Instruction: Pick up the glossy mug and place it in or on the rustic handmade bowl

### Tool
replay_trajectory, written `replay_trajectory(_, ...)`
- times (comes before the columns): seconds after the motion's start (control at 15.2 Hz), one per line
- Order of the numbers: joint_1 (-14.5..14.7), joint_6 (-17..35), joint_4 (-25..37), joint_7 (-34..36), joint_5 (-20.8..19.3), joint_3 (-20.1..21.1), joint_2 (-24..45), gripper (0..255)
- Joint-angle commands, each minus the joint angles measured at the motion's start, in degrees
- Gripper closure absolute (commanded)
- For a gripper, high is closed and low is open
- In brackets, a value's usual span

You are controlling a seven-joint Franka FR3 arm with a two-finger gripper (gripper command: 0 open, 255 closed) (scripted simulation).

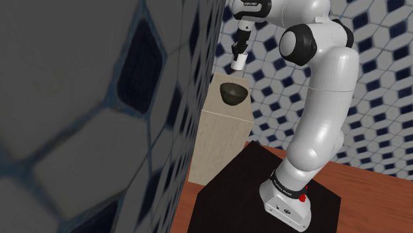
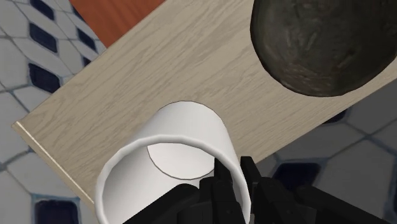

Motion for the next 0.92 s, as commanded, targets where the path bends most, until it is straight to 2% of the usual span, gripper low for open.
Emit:
replay_trajectory(0.0,-0.27,-1.8,2.21,-0.06,0.16,-0.03,0.44,255)
replay_trajectory(0.13,-0.46,-3.09,3.78,-0.09,0.26,-0.04,0.73,255)
replay_trajectory(0.46,5.03,0.37,-11.75,5.13,-4.97,0.69,-12.15,255)
replay_trajectory(0.86,8.82,1.17,-25.2,12.56,-10.05,3.85,-25.41,255)
